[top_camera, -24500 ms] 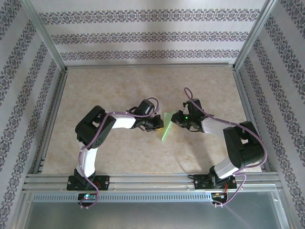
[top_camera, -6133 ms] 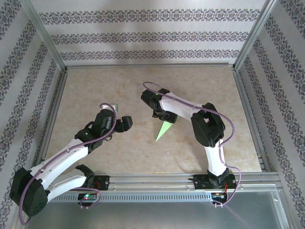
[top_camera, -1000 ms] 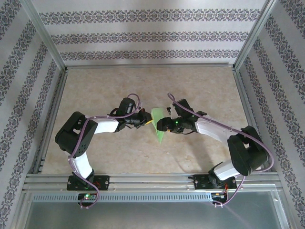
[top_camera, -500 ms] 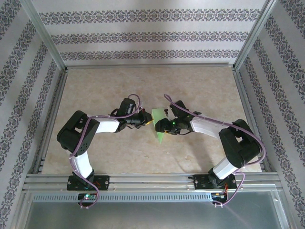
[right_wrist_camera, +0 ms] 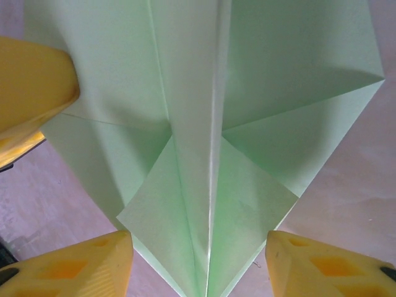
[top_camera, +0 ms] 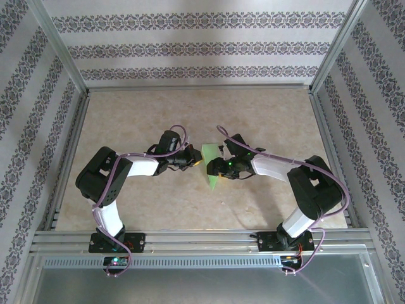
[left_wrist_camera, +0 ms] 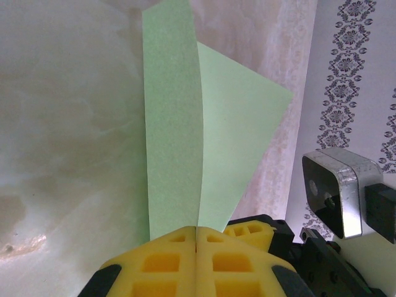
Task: Fold a paper plane with a square sheet of paper (fold left side to right side)
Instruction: Place the paper plane at the center of the table.
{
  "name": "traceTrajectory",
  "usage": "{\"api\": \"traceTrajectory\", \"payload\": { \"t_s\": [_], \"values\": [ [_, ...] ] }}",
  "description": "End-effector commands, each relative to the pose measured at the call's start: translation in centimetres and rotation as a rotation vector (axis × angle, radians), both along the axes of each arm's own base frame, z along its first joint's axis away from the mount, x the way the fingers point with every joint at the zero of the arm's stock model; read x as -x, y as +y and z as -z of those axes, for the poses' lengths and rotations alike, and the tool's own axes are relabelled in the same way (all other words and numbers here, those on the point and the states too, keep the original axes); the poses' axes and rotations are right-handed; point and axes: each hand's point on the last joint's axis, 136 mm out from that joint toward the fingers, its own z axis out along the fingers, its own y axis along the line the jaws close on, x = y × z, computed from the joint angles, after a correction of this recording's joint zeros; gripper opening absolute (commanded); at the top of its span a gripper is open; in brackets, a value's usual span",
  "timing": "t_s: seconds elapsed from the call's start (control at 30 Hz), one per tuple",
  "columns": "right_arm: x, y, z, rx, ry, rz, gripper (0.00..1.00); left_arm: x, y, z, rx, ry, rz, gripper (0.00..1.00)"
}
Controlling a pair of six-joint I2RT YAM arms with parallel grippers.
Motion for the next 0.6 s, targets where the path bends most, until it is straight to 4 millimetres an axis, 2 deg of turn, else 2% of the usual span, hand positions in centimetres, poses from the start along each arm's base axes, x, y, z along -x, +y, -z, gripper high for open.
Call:
{"api": "traceTrajectory", "payload": {
  "t_s": [0.0, 0.1, 0.17, 0.57],
  "values": [
    [-0.72, -0.43, -1.41, 0.007, -0.048, 0.025, 0.63, 0.30, -0.97, -0.07, 0.022, -0.011, 0.022, 0.00],
    [-0.70, -0.77, -1.38, 0.006, -0.046, 0.032, 0.68, 0.32, -0.93, -0.07, 0.023, -0.010, 0.022, 0.00],
    [-0.59, -0.66, -1.39, 0.001, -0.043, 0.027, 0.68, 0.36, -1.00, -0.08, 0.024, -0.010, 0.023, 0.00],
    [-0.93, 0.20, -0.50, -0.010, -0.023, 0.017, 0.58, 0.39, -1.05, -0.20, 0.027, -0.012, 0.023, 0.00]
  ]
}}
